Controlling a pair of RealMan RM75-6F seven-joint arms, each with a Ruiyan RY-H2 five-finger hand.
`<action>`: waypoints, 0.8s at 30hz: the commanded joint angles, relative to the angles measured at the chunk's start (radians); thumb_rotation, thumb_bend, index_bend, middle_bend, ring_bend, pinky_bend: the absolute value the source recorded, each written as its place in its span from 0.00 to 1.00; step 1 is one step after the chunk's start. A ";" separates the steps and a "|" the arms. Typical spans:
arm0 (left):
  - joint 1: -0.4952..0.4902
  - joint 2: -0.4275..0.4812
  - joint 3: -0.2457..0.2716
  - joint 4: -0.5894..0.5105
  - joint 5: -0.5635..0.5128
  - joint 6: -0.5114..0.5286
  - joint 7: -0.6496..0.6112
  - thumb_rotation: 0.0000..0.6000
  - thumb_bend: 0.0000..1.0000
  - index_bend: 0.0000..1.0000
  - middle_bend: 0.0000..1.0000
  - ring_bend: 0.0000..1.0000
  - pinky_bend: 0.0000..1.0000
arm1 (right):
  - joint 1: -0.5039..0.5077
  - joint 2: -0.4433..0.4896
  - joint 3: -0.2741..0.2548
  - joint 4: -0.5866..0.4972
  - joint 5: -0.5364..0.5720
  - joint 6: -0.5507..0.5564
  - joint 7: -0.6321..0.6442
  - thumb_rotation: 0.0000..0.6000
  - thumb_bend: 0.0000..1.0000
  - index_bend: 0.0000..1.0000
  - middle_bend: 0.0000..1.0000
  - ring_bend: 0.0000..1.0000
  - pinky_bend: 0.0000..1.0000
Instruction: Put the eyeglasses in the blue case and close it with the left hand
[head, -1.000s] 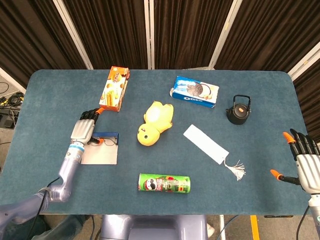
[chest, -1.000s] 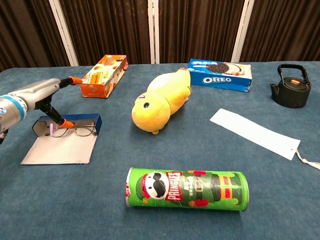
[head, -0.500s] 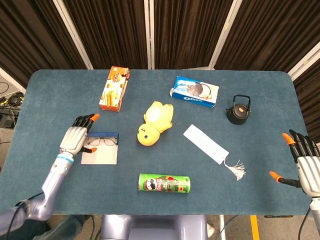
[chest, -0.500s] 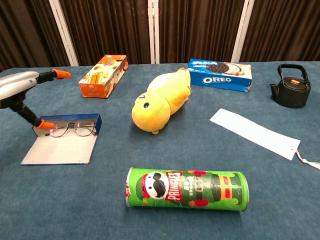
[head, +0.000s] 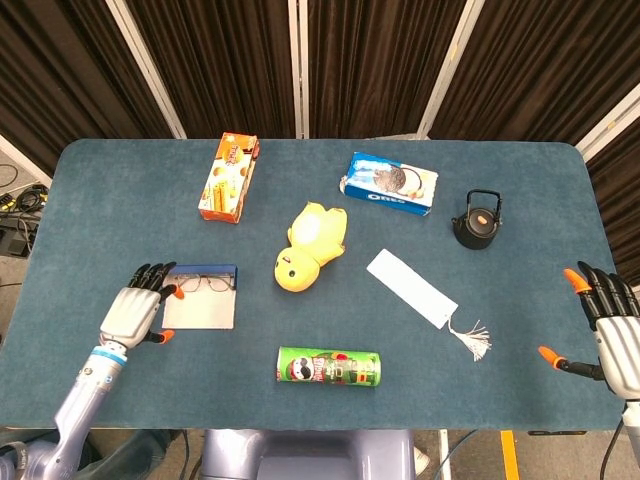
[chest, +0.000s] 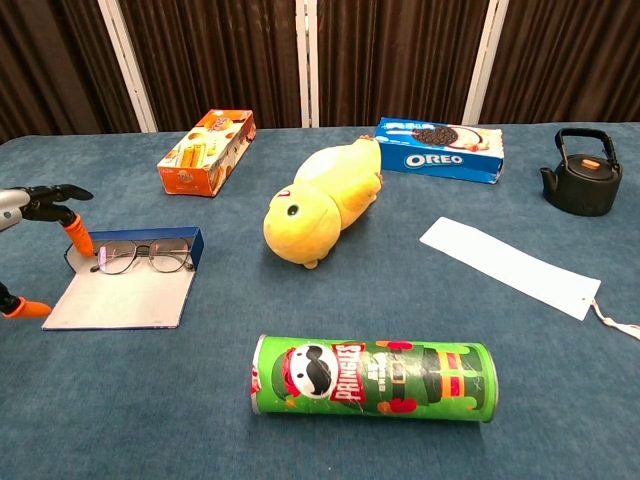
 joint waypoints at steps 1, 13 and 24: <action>-0.004 -0.041 -0.002 0.043 0.000 -0.023 -0.023 1.00 0.15 0.37 0.00 0.00 0.00 | 0.002 -0.002 0.001 0.002 0.003 -0.004 -0.001 1.00 0.00 0.00 0.00 0.00 0.00; -0.025 -0.156 -0.015 0.174 0.032 -0.049 -0.056 1.00 0.22 0.40 0.00 0.00 0.00 | 0.009 -0.004 0.004 0.011 0.018 -0.019 0.003 1.00 0.00 0.00 0.00 0.00 0.00; -0.021 -0.196 -0.018 0.233 0.037 -0.054 -0.067 1.00 0.22 0.40 0.00 0.00 0.00 | 0.008 -0.003 0.003 0.010 0.015 -0.016 0.005 1.00 0.00 0.00 0.00 0.00 0.00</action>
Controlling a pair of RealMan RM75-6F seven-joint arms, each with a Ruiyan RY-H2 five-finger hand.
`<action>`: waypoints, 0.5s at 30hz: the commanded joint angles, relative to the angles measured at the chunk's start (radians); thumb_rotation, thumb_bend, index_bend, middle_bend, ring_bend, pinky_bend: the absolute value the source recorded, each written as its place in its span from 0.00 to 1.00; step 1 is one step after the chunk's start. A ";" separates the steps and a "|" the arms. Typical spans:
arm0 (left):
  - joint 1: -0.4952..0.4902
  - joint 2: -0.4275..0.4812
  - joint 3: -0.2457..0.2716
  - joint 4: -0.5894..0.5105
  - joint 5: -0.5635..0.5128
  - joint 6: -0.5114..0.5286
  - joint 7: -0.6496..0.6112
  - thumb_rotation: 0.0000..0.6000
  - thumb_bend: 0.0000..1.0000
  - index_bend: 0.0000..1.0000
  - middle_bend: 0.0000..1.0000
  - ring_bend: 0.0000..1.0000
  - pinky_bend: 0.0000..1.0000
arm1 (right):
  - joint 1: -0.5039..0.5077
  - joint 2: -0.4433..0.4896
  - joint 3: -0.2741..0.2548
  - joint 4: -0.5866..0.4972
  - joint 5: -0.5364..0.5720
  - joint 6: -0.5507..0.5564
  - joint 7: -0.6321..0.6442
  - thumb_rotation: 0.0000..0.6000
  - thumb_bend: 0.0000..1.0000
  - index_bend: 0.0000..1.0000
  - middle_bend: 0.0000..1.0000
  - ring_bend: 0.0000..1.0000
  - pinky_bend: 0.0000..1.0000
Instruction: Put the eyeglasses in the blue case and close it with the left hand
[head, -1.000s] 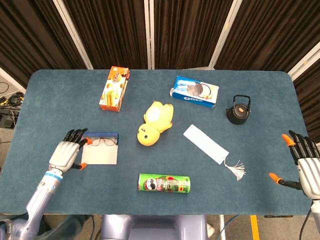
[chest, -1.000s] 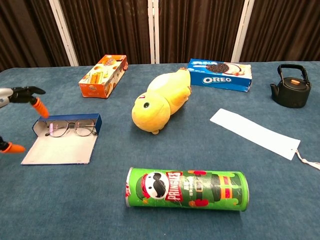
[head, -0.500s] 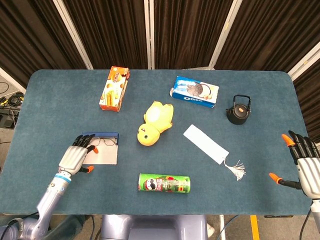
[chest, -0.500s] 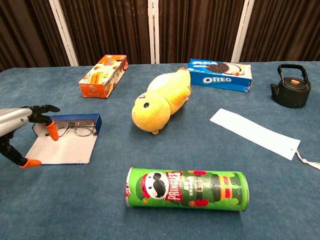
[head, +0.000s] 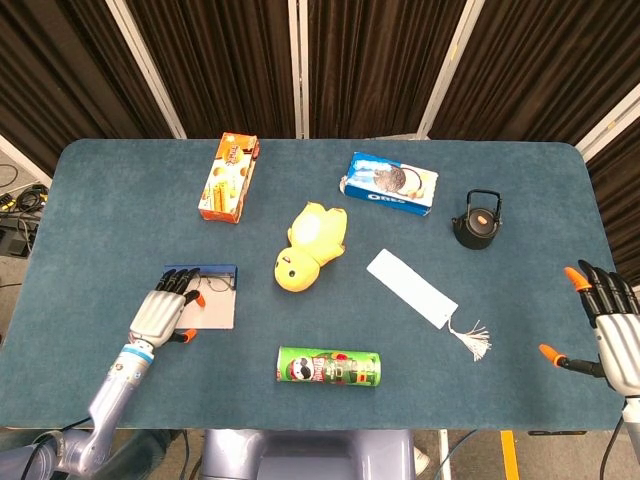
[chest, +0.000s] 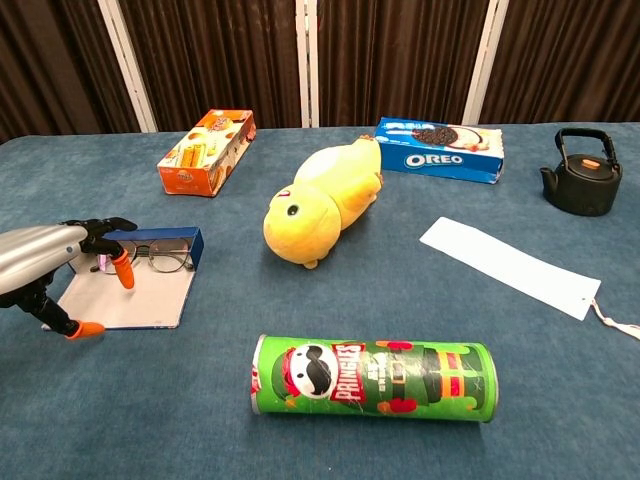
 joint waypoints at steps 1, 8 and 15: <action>0.001 -0.011 0.000 0.016 0.007 0.001 -0.009 1.00 0.22 0.40 0.00 0.00 0.00 | 0.000 0.000 0.000 -0.001 0.000 0.000 -0.002 1.00 0.00 0.00 0.00 0.00 0.00; 0.004 -0.031 -0.002 0.046 0.018 0.003 -0.035 1.00 0.22 0.40 0.00 0.00 0.00 | 0.001 -0.001 -0.001 0.000 0.001 -0.003 -0.004 1.00 0.00 0.00 0.00 0.00 0.00; 0.005 -0.050 -0.001 0.073 0.024 0.000 -0.038 1.00 0.22 0.40 0.00 0.00 0.00 | 0.002 -0.002 -0.001 0.001 0.002 -0.004 -0.003 1.00 0.00 0.00 0.00 0.00 0.00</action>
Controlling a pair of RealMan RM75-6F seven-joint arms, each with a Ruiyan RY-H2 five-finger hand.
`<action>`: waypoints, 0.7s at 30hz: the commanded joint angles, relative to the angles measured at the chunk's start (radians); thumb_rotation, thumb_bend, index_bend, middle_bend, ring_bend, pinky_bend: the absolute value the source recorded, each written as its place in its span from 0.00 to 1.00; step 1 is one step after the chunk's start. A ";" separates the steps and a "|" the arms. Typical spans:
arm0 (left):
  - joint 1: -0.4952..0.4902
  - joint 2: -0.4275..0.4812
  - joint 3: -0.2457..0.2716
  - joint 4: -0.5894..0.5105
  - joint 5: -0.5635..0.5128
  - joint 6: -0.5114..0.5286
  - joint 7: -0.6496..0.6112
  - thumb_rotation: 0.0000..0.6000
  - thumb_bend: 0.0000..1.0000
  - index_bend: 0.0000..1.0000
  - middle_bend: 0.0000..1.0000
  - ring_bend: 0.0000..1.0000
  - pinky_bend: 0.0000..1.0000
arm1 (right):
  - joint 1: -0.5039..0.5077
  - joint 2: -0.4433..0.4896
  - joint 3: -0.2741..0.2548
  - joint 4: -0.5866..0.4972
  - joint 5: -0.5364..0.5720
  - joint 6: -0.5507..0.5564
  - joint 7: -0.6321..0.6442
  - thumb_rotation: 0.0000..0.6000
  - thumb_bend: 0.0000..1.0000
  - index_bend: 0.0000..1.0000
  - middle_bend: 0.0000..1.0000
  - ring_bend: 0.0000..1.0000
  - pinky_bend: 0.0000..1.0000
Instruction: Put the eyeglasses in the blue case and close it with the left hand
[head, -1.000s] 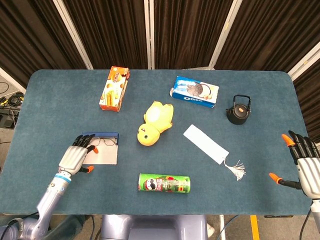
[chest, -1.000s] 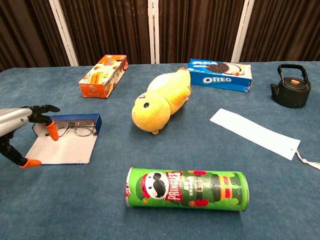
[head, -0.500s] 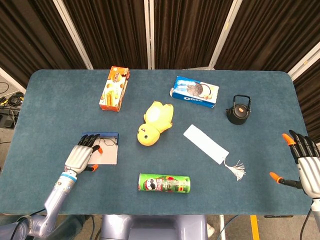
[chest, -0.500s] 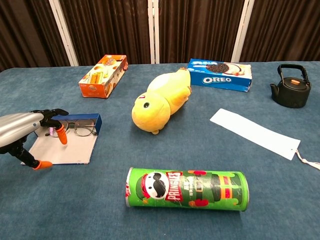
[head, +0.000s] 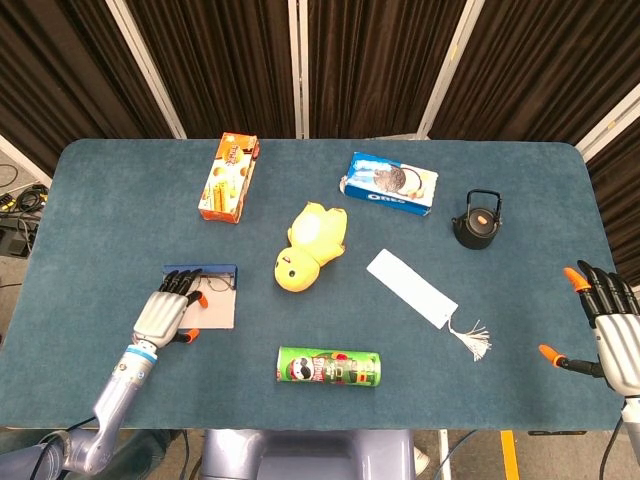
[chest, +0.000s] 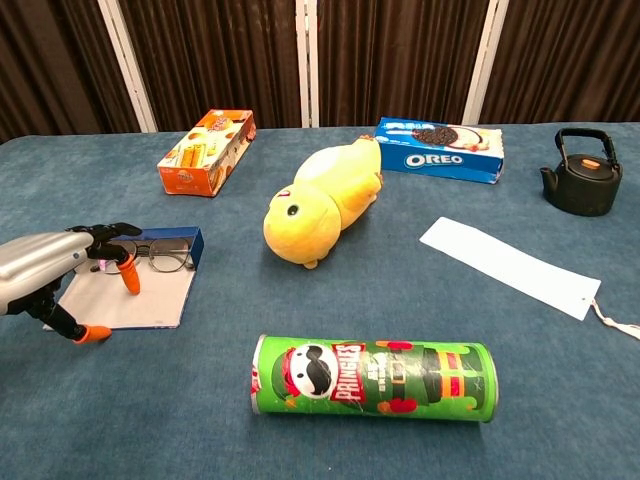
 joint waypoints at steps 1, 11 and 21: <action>0.000 -0.008 -0.001 0.012 0.001 -0.001 0.001 1.00 0.22 0.40 0.00 0.00 0.00 | 0.000 0.000 0.000 0.000 0.000 0.000 0.000 1.00 0.00 0.00 0.00 0.00 0.00; 0.003 -0.017 -0.003 0.037 0.011 -0.001 -0.018 1.00 0.34 0.39 0.00 0.00 0.00 | 0.001 -0.001 -0.001 0.000 -0.001 -0.002 -0.002 1.00 0.00 0.00 0.00 0.00 0.00; 0.001 -0.005 -0.015 0.024 0.012 0.000 -0.022 1.00 0.45 0.40 0.00 0.00 0.00 | 0.001 -0.001 -0.002 0.001 -0.002 -0.001 -0.001 1.00 0.00 0.00 0.00 0.00 0.00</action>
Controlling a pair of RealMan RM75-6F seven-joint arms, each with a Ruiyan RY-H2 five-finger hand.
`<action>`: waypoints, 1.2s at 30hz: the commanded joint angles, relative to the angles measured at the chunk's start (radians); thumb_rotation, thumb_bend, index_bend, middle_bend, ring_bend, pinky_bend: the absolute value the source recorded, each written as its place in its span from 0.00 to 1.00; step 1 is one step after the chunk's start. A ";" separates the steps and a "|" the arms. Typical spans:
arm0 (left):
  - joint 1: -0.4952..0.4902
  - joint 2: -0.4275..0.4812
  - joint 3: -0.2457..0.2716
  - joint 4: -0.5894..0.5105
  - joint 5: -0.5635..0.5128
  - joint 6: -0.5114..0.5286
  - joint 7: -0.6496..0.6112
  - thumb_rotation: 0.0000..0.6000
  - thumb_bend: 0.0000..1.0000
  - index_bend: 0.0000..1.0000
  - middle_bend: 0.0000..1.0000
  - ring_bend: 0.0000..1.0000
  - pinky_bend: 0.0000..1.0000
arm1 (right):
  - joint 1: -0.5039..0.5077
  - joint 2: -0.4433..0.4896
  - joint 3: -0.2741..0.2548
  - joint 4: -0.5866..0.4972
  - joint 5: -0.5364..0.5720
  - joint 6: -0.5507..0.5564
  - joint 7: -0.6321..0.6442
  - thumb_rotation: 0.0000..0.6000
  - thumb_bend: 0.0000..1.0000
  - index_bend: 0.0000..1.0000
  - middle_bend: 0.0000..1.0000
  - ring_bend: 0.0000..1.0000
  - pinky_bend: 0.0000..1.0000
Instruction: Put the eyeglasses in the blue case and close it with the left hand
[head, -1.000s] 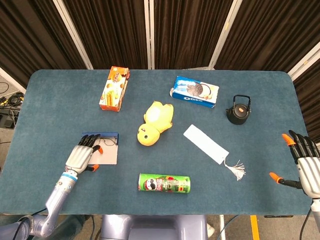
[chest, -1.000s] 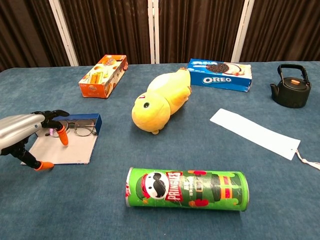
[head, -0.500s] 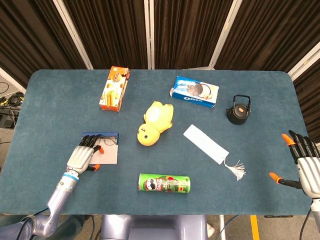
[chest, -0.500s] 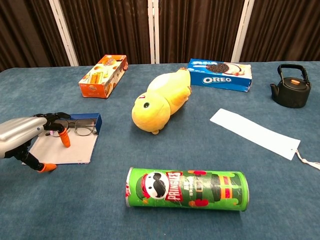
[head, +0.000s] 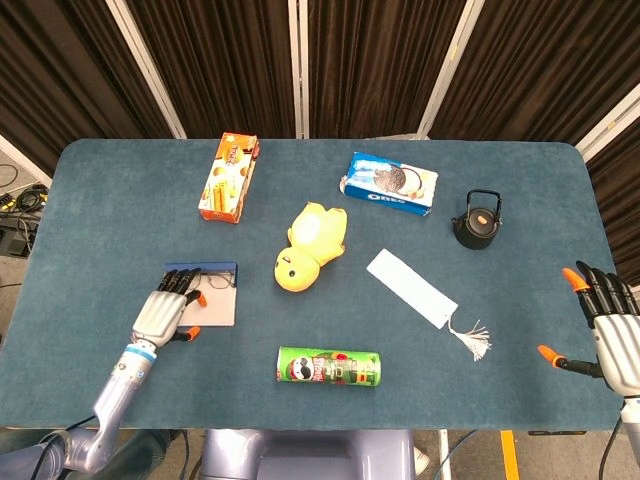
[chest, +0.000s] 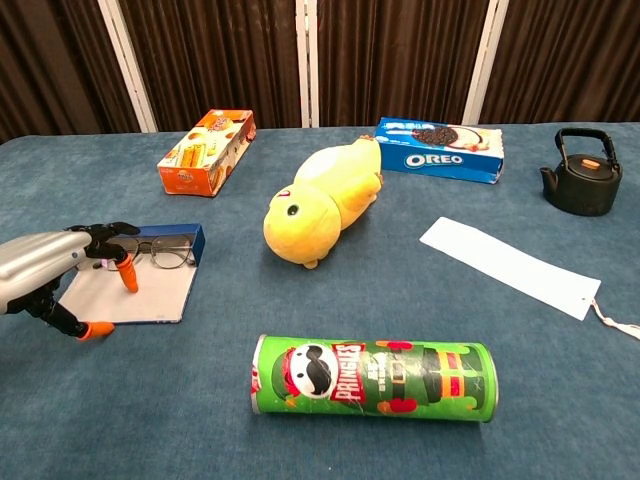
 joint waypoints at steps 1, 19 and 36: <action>-0.003 0.004 -0.006 -0.005 -0.003 0.000 0.002 1.00 0.45 0.40 0.00 0.00 0.00 | 0.000 0.000 0.000 0.000 0.000 0.000 0.000 1.00 0.00 0.00 0.00 0.00 0.00; -0.042 0.011 -0.064 -0.002 -0.049 -0.036 0.024 1.00 0.47 0.42 0.00 0.00 0.00 | 0.003 -0.003 -0.001 0.000 0.005 -0.007 -0.005 1.00 0.00 0.00 0.00 0.00 0.00; -0.094 -0.024 -0.117 0.089 -0.135 -0.108 0.033 1.00 0.49 0.45 0.00 0.00 0.00 | 0.011 -0.013 0.000 0.005 0.021 -0.027 -0.022 1.00 0.00 0.00 0.00 0.00 0.00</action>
